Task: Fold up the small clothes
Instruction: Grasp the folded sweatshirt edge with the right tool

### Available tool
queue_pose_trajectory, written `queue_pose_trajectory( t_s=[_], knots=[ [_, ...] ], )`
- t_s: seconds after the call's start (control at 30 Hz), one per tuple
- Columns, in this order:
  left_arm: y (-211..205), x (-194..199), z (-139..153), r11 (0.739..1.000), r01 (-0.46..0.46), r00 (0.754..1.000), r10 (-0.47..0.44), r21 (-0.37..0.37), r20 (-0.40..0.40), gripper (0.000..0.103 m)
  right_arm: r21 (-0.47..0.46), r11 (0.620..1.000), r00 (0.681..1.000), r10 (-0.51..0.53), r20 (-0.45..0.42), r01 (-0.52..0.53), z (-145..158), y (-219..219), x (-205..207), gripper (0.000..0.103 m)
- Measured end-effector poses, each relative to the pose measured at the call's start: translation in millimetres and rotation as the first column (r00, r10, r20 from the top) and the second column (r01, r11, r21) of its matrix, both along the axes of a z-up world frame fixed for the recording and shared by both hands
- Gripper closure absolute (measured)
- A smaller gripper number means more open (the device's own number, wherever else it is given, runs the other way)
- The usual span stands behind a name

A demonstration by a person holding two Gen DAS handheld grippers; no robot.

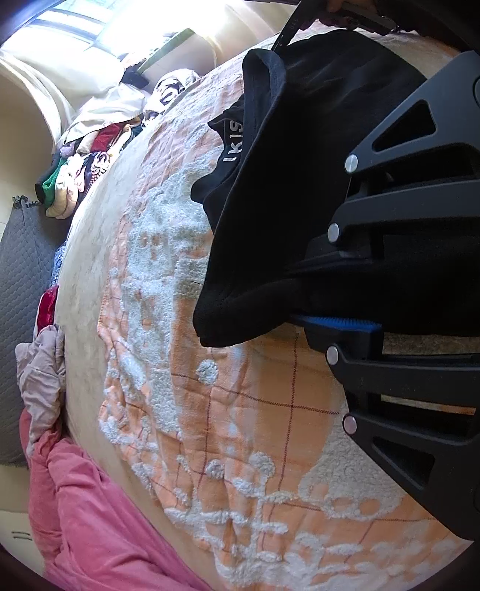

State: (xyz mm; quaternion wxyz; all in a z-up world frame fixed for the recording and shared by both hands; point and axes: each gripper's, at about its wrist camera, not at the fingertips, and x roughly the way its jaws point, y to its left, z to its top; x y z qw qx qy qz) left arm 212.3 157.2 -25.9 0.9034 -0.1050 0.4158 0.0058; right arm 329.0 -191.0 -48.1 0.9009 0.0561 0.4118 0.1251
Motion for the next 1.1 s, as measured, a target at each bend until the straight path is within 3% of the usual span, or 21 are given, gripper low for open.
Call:
queue_pose_trajectory(
  t_s=[0.17,0.23,0.3,0.4,0.53,0.6,0.67,0.83,0.9,0.93,1.1],
  knots=[
    [-1,-8,20,1.0,-0.014,0.997,0.014,-0.005,0.071,0.098,0.091,0.992,0.995,-0.092,0.042,0.088,14,-18,-5,0.096],
    [-3,-10,26,1.0,-0.015,0.995,0.013,0.019,0.094,0.098,0.063,0.985,0.985,-0.165,0.042,0.162,13,-25,-4,0.103],
    [-4,-7,21,0.999,-0.015,0.997,0.012,0.039,0.082,0.098,0.02,0.977,0.978,-0.211,-0.012,0.211,2,-35,3,0.103],
    [-1,2,1,0.999,-0.021,1.0,0.021,0.035,0.006,0.095,0.081,0.97,0.971,-0.224,-0.089,0.231,-13,-47,4,0.103],
    [-3,1,2,0.999,-0.02,1.0,0.019,0.049,0.014,0.093,0.087,0.979,0.982,-0.183,-0.047,0.186,0,-39,0,0.102],
    [-3,-1,4,0.998,-0.022,1.0,0.021,0.054,0.021,0.092,0.094,0.986,0.99,-0.13,-0.045,0.134,4,-31,-2,0.093],
    [-2,-1,5,0.999,-0.023,0.999,0.022,0.044,0.023,0.092,0.086,0.991,0.994,-0.1,-0.038,0.103,6,-22,-5,0.064],
    [-2,-1,6,0.999,-0.023,0.999,0.022,0.044,0.025,0.092,0.052,0.998,0.996,-0.032,-0.078,0.036,-4,-5,-5,0.061],
    [-2,-2,7,0.999,-0.023,0.999,0.022,0.049,0.028,0.092,0.072,0.997,0.997,-0.013,-0.08,0.019,-7,-3,-7,0.091],
    [-3,-3,8,0.998,-0.023,0.999,0.021,0.054,0.03,0.092,0.072,0.997,0.997,-0.025,-0.067,0.029,-5,-3,-9,0.097],
    [-8,-6,12,0.997,-0.021,0.999,0.018,0.08,0.045,0.092,0.044,0.995,0.996,-0.094,0.007,0.094,9,-10,-20,0.097]
  ],
)
